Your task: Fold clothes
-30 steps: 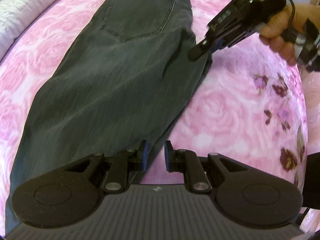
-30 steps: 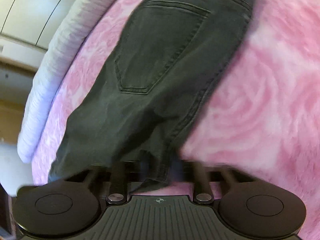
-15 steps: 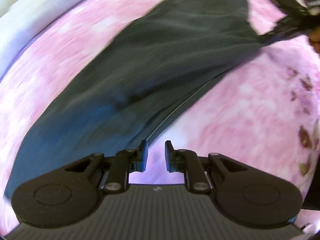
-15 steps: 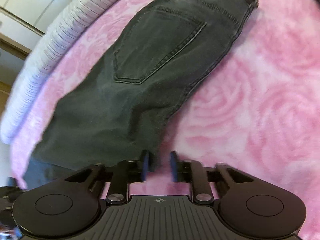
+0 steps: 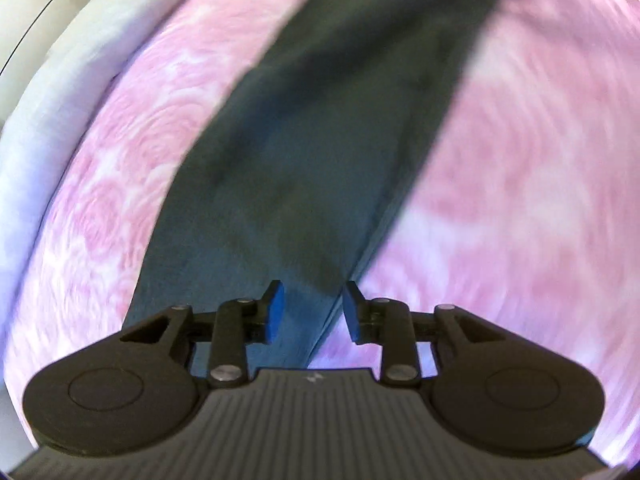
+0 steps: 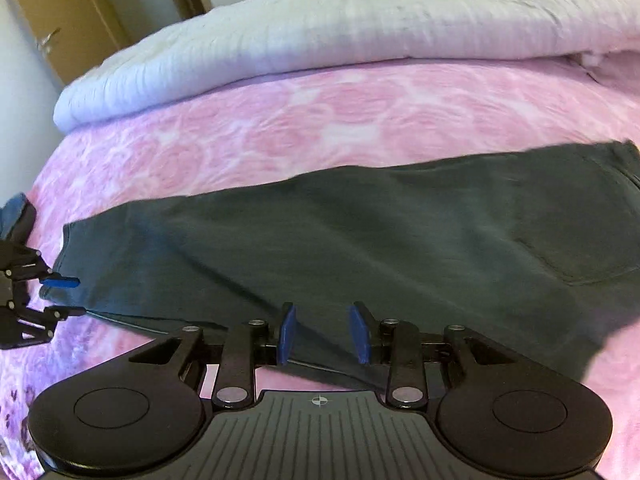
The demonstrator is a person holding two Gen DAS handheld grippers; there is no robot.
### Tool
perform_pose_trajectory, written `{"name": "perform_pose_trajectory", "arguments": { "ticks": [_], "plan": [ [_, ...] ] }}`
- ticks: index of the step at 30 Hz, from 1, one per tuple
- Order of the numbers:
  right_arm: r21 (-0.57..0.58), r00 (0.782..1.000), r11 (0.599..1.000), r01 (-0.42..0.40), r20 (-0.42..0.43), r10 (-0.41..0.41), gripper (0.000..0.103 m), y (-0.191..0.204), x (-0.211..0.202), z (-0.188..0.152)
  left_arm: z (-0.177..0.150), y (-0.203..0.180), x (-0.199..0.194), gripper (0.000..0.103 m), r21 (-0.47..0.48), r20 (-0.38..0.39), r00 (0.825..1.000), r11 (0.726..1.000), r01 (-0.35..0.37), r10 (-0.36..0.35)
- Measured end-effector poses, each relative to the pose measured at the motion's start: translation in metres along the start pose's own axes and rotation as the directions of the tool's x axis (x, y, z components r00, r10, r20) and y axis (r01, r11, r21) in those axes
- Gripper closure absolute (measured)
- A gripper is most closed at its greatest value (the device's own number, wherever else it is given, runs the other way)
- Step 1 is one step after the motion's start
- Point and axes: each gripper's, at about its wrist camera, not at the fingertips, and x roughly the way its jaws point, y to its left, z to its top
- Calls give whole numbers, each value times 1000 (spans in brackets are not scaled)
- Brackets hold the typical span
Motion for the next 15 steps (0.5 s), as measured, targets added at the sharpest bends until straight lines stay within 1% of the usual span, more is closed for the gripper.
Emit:
{"name": "perform_pose_trajectory", "arguments": {
  "ticks": [2,3,4,5,6,8,11,13,15],
  "plan": [
    [-14,1000,1000,21,-16,-21,69,23,12,-3,-19,-9,11,76,118,1,1000,993,5,-5],
    [-16,999,999,33,-22,-33,69,30,16,-5,-27,-13,16,77,171,11,1000,985,1,-3],
    [-17,999,999,44,-31,-45,69,38,20,-8,-34,-14,16,80,204,34,999,979,-1,-6],
    [-15,998,998,58,-38,-58,69,45,22,-8,-40,-14,16,94,236,57,998,972,-4,-10],
    [-13,996,997,71,-46,-72,69,52,25,-9,-45,-10,14,98,231,74,997,973,2,-20],
    [-13,994,996,93,-55,-93,69,66,29,-9,-56,-2,8,99,187,99,994,982,21,-40],
    [-23,992,994,107,-67,-109,69,82,35,-6,-74,-1,6,100,184,107,993,983,29,-49],
    [-41,991,994,102,-80,-105,69,92,43,-4,-81,14,-3,101,85,123,986,991,102,-112],
    [-68,991,994,88,-91,-94,69,103,52,0,-88,28,-12,94,-16,146,974,984,177,-172]
  ]
}}
